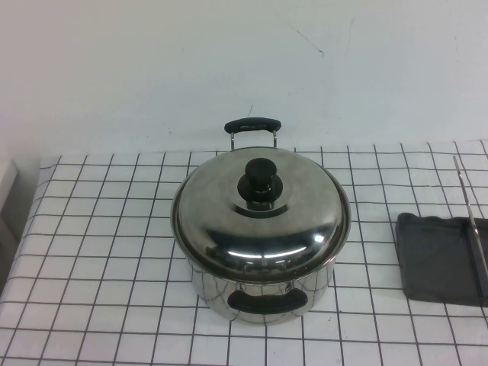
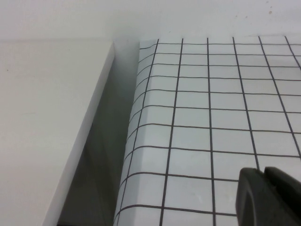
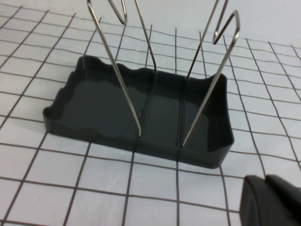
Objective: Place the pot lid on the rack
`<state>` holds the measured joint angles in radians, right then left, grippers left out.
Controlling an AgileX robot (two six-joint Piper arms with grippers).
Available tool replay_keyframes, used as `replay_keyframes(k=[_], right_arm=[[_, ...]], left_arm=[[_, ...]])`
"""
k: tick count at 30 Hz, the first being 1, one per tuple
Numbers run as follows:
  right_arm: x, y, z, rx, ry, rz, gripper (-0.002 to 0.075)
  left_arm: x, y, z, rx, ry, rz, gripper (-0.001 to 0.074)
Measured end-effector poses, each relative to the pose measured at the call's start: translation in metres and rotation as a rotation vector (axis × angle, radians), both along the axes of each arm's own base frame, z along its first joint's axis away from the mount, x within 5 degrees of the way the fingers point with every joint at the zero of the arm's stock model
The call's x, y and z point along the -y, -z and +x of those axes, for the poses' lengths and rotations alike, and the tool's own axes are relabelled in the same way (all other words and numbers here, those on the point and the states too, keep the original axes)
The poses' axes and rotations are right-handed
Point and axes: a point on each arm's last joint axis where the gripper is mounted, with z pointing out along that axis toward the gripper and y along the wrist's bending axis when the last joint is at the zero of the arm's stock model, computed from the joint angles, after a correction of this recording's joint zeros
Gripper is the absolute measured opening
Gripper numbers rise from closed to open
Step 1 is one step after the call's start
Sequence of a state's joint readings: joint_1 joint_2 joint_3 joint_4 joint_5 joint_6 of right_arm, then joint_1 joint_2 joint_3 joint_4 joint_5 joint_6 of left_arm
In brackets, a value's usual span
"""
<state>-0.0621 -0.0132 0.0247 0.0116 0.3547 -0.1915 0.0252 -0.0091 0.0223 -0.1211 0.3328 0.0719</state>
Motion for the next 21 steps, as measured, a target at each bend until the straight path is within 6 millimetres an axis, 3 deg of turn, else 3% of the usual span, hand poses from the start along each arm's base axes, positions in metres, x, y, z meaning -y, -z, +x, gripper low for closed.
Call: replay_keyframes(k=[10,18,21], right_arm=[[0.0,0.0,0.0,0.0,0.0,0.0,-0.0003],[0.0,0.0,0.0,0.0,0.0,0.0,-0.0003],[0.0,0.0,0.0,0.0,0.0,0.0,-0.0003]], left_arm=[[0.003,-0.004,0.002,0.058,-0.003,-0.161,-0.0003],[0.005,-0.022,0.004,0.211,-0.08,-0.849,-0.0003],[0.005,-0.025,0.004,0.226,-0.093,-0.964,-0.0003]])
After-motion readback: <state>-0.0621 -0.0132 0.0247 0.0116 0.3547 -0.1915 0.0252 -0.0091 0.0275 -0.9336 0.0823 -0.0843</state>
